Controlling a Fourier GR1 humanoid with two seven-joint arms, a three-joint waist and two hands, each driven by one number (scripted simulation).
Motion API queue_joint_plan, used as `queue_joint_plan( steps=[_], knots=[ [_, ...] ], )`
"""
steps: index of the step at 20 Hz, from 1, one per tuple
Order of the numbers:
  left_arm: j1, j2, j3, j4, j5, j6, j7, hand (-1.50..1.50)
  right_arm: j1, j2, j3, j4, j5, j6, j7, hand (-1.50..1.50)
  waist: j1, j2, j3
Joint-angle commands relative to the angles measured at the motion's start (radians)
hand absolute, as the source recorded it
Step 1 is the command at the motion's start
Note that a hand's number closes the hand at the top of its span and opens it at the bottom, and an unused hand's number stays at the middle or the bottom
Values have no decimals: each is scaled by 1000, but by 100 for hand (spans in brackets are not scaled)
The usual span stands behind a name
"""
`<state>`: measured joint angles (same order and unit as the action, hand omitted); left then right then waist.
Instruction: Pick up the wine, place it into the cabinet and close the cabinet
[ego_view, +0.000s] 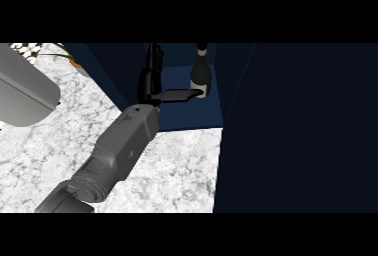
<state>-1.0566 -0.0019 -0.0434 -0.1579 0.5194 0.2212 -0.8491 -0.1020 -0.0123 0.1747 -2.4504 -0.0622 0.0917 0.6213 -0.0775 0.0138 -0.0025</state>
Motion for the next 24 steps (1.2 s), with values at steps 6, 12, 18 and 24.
queue_joint_plan(
  steps=[6, 12, 18, 24],
  knots=[
    [180, 2, -217, -206, 153, 55, 42, -150, -22, -6, -21, -23, -11, -13, 25, -150, 32, -16, 2],
    [344, 2, -476, -507, 285, 262, 95, -150, 26, -19, -36, -88, -17, -13, 46, -150, 44, -17, 2],
    [494, 2, -601, -735, 250, 408, 66, -150, 19, 3, 11, -117, 42, -46, 78, -150, 68, -17, 2],
    [639, 3, -630, -978, 126, 444, 141, -150, 20, -28, -58, -66, -18, -18, 38, -150, 80, -16, 3]
  ],
)
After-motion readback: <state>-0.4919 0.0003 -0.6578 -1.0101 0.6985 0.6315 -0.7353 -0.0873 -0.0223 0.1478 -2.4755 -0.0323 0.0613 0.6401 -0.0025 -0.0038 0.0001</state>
